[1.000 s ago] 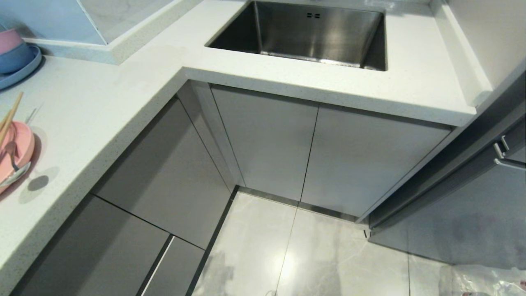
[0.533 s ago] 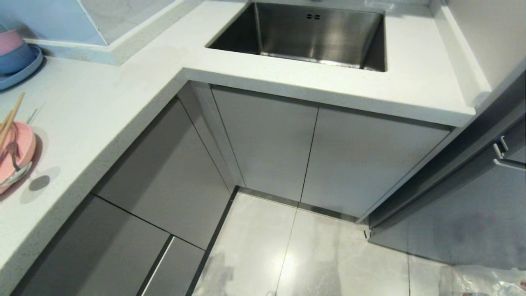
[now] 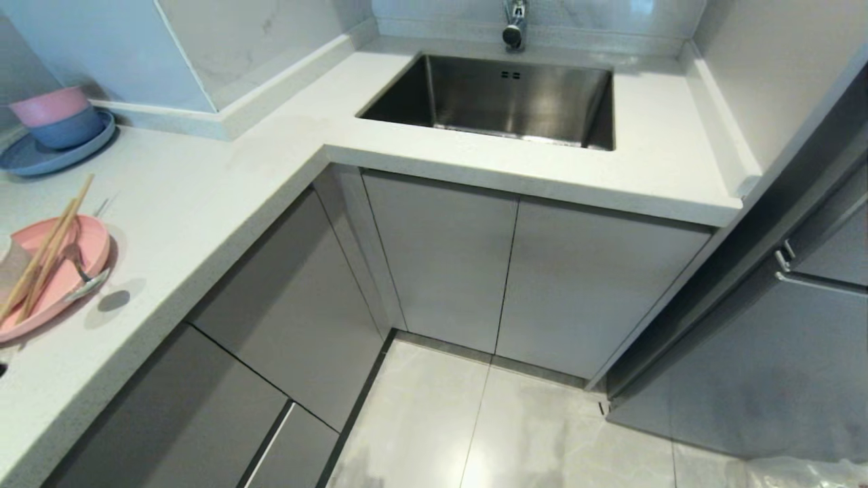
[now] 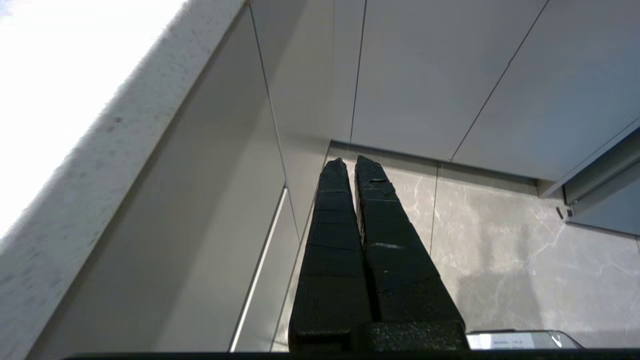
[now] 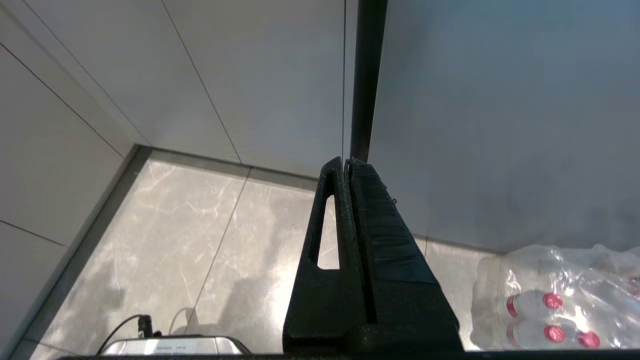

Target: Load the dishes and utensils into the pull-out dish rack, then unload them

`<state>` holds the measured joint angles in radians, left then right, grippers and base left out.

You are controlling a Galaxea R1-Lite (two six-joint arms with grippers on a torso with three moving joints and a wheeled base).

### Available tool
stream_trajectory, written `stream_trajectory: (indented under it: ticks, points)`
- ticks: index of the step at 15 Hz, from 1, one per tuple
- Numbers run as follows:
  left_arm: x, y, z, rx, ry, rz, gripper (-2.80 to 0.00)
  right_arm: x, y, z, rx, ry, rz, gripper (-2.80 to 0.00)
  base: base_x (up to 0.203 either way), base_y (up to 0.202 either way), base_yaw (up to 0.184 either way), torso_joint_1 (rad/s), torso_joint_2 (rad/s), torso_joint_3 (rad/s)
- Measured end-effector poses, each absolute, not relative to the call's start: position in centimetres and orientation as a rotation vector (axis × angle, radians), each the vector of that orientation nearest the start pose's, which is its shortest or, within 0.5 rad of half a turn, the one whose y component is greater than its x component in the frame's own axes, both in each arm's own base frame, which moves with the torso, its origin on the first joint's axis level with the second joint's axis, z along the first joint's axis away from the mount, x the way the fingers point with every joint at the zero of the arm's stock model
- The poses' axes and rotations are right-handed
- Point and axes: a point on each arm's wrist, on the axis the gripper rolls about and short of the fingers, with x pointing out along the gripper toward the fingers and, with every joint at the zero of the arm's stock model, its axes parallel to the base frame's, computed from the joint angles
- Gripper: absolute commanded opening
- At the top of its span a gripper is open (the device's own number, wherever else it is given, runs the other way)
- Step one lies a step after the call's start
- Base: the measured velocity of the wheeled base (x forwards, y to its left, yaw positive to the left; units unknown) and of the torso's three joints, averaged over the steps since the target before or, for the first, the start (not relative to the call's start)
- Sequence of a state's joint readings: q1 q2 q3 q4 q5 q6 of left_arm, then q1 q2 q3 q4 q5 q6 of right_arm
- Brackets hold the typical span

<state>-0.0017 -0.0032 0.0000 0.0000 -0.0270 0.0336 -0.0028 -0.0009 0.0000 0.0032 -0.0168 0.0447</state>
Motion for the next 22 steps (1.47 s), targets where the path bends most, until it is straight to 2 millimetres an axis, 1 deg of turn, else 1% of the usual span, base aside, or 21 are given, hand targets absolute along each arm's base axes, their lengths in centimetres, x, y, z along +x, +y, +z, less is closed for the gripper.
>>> stream_trajectory:
  ticks: [22]
  points:
    - [-2.29, -0.06, 7.54, 0.042, -0.002, -0.029, -2.80, -2.29, -0.03, 7.51, 0.045, 0.002, -0.020, -2.80, 0.000, 0.000, 0.000, 0.003, 0.00, 0.204]
